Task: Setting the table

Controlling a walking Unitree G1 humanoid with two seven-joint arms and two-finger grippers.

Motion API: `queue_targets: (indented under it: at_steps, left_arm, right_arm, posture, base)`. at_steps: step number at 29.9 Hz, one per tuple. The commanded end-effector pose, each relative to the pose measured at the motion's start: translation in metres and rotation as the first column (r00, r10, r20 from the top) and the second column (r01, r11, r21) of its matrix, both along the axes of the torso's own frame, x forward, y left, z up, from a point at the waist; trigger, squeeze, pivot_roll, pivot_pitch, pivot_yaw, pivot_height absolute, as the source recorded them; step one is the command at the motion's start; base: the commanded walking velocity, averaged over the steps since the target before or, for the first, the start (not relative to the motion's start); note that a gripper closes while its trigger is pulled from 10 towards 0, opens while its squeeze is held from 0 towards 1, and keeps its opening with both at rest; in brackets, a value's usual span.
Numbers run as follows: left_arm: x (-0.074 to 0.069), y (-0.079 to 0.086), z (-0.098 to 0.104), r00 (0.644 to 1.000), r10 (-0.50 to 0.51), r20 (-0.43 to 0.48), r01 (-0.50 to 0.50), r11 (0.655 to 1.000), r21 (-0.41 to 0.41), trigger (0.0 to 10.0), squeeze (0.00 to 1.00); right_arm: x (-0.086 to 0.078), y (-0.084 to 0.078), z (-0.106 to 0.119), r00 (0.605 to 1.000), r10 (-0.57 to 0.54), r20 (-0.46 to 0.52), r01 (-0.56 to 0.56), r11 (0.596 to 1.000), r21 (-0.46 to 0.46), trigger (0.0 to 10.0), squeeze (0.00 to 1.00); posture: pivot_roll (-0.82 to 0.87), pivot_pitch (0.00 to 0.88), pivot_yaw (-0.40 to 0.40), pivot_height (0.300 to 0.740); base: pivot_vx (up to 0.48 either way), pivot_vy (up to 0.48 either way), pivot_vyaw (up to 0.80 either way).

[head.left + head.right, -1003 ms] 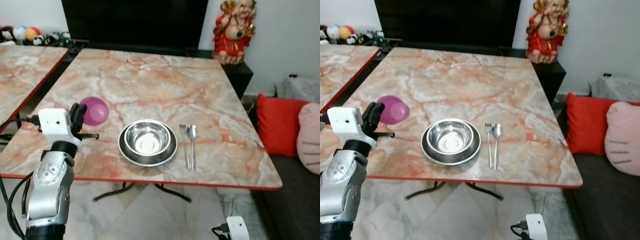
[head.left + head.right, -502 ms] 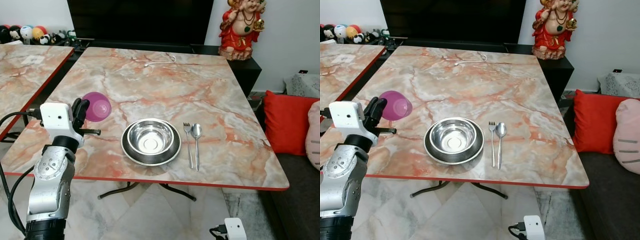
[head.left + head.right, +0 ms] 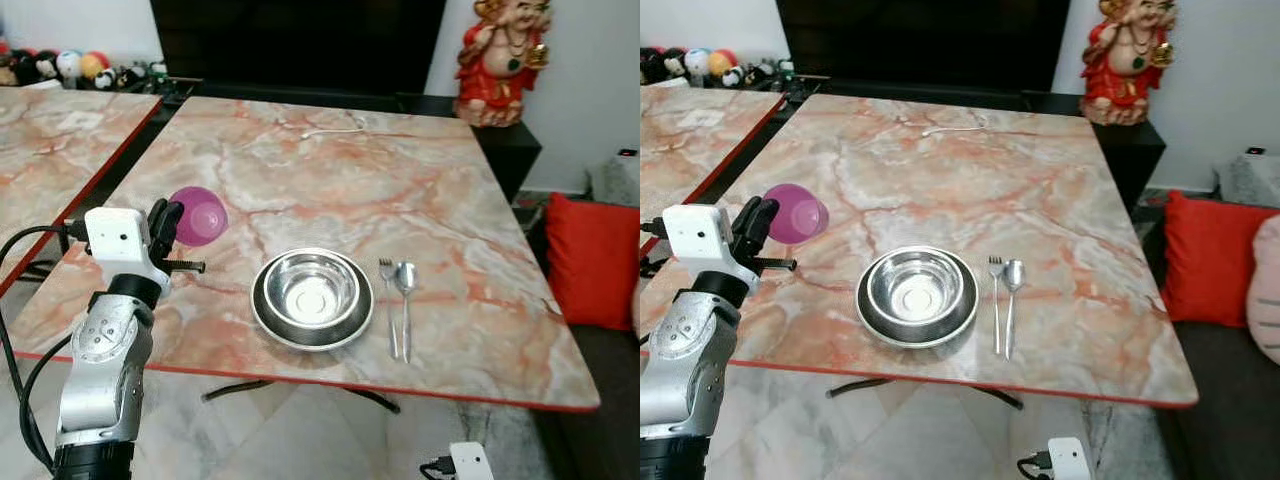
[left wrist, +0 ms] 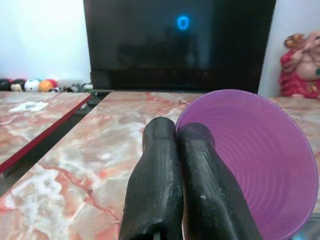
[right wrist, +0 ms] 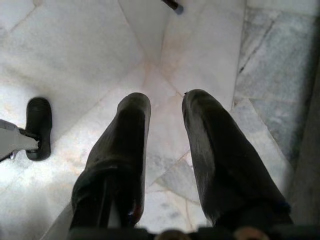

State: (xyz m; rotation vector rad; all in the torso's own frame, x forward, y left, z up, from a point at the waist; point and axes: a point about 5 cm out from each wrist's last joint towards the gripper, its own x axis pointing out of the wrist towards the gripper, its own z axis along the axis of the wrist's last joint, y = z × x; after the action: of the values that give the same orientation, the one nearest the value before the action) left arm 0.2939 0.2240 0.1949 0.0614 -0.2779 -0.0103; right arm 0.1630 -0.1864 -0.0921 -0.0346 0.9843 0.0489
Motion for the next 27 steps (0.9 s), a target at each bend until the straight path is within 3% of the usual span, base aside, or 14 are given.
queue_targets:
  at_steps: [1, 13, 18, 22, 23, 24, 27]
  left_arm:
    - [0.002, -0.008, 0.003, 1.000, -0.030, 0.006, 0.031, 0.999, -0.015, 10.0, 0.00]
    - [0.007, -0.005, 0.012, 0.999, -0.037, 0.023, 0.038, 0.999, -0.033, 10.0, 0.00]
    - [0.028, 0.002, 0.037, 0.998, -0.070, 0.002, 0.070, 0.996, -0.058, 10.0, 0.00]
    - [0.055, 0.009, 0.041, 0.960, -0.083, -0.267, 0.047, 0.989, -0.137, 10.0, 0.00]
    - [0.060, 0.008, 0.041, 0.933, -0.103, -0.344, 0.072, 0.992, -0.104, 10.0, 0.00]
    - [0.062, 0.008, 0.041, 0.925, -0.103, -0.365, 0.083, 0.994, -0.070, 10.0, 0.00]
    - [0.067, 0.006, 0.039, 0.895, -0.138, -0.425, 0.115, 0.990, -0.080, 10.0, 0.00]
  right_arm:
    - [-0.005, -0.007, -0.001, 1.000, -0.010, -0.007, 0.009, 1.000, -0.013, 10.0, 0.00]
    - [-0.004, -0.006, -0.001, 1.000, -0.009, -0.003, 0.009, 1.000, -0.012, 10.0, 0.00]
    - [-0.002, -0.006, 0.000, 1.000, -0.006, -0.002, 0.006, 1.000, -0.011, 10.0, 0.00]
    - [0.000, -0.006, 0.001, 1.000, -0.004, 0.003, 0.004, 1.000, -0.009, 10.0, 0.00]
    - [0.001, -0.006, 0.001, 1.000, -0.005, 0.005, 0.005, 1.000, -0.009, 10.0, 0.00]
    - [0.002, -0.006, 0.002, 1.000, -0.005, 0.006, 0.005, 1.000, -0.008, 10.0, 0.00]
    - [0.003, -0.006, 0.002, 1.000, 0.000, 0.008, 0.000, 1.000, -0.010, 10.0, 0.00]
  posture:
    - [0.14, 0.006, -0.053, 0.740]
    - [0.14, 0.034, -0.056, 0.740]
    - [0.16, 0.038, -0.060, 0.740]
    - [0.16, 0.041, -0.060, 0.740]
    - [0.17, 0.042, -0.058, 0.740]
    - [0.17, 0.042, -0.058, 0.740]
    - [0.16, 0.042, -0.056, 0.740]
  base:
    - [0.277, 0.000, 0.00]
    - [0.000, 0.000, 0.00]
    - [0.000, 0.000, 0.00]
    - [0.000, 0.000, 0.00]
    - [0.000, 0.000, 0.00]
    - [0.000, 0.000, 0.00]
    - [0.000, 0.000, 0.00]
